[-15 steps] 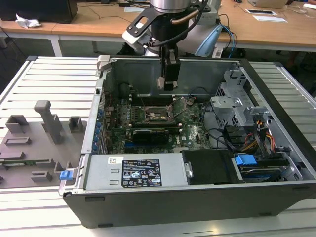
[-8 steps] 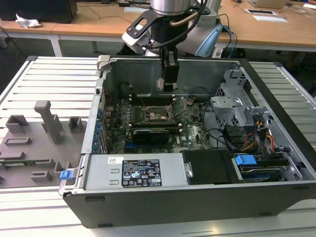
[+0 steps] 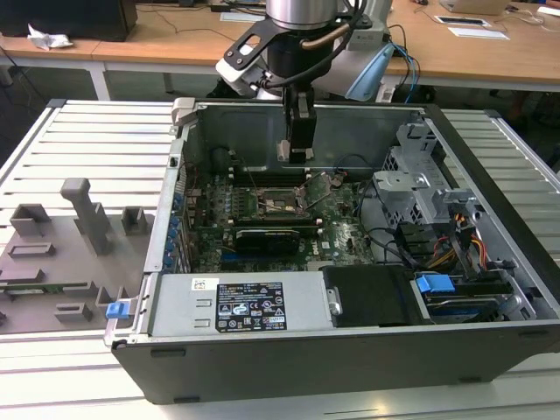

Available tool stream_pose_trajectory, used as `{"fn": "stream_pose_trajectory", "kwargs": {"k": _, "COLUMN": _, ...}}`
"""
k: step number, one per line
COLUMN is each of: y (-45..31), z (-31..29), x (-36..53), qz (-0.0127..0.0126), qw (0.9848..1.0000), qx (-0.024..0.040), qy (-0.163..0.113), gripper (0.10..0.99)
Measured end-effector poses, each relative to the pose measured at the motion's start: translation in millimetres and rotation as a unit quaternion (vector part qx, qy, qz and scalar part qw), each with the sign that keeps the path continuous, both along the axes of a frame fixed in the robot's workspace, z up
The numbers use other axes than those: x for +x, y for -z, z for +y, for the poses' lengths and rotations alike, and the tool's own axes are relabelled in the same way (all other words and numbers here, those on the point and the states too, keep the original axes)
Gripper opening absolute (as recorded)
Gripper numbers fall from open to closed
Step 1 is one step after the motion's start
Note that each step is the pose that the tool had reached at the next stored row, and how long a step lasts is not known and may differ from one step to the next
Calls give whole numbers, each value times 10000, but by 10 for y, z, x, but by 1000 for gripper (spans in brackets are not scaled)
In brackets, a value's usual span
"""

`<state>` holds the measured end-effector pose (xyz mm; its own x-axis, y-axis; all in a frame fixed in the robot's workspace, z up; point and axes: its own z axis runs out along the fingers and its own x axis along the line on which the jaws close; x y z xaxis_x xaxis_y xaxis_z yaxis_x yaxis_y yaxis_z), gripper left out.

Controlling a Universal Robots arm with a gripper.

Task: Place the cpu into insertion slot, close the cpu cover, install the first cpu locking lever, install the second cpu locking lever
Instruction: 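Place the cpu into insertion slot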

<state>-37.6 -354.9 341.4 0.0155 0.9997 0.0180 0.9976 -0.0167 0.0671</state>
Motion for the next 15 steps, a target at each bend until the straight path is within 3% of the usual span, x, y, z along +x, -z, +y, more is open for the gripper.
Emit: {"fn": "stream_pose_trajectory", "kwargs": {"k": 15, "y": 50, "z": 0, "x": 0, "qz": 37, "qw": 9999, "qx": 0, "qy": 120, "gripper": 537}}
